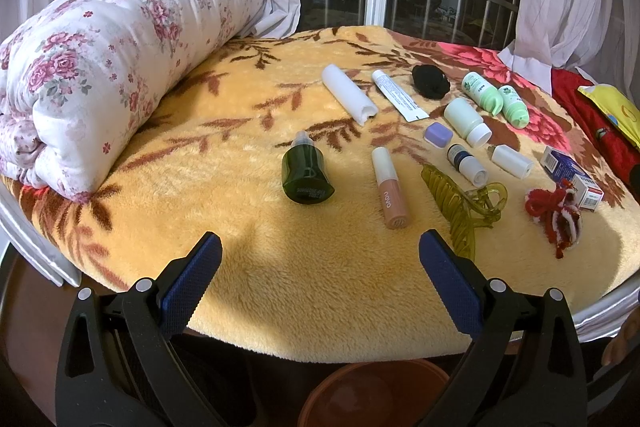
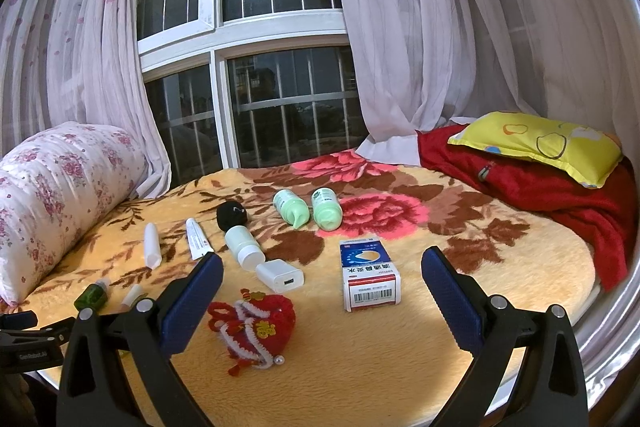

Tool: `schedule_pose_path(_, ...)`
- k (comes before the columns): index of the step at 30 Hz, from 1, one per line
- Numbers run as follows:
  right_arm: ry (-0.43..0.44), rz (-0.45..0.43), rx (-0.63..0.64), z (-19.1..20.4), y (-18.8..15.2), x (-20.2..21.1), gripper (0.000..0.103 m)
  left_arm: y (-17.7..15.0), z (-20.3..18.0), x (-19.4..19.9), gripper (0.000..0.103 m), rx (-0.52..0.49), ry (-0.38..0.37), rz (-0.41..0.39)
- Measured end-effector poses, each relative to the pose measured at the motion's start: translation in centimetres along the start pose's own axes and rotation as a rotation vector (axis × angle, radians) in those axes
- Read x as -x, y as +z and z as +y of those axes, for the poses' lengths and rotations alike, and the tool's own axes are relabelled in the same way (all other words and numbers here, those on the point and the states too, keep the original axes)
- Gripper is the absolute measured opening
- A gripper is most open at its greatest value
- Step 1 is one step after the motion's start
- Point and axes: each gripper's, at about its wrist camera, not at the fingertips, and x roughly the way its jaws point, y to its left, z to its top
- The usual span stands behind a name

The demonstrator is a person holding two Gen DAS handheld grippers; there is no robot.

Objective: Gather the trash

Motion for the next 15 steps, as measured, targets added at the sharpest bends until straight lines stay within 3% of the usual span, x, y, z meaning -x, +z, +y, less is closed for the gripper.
schedule_pose_path(15, 0.001, -0.001, -0.004, -0.1, 0.03, 0.01, 0.098, -0.04, -0.05, -0.04, 0.096, 0.0, 0.0, 0.001)
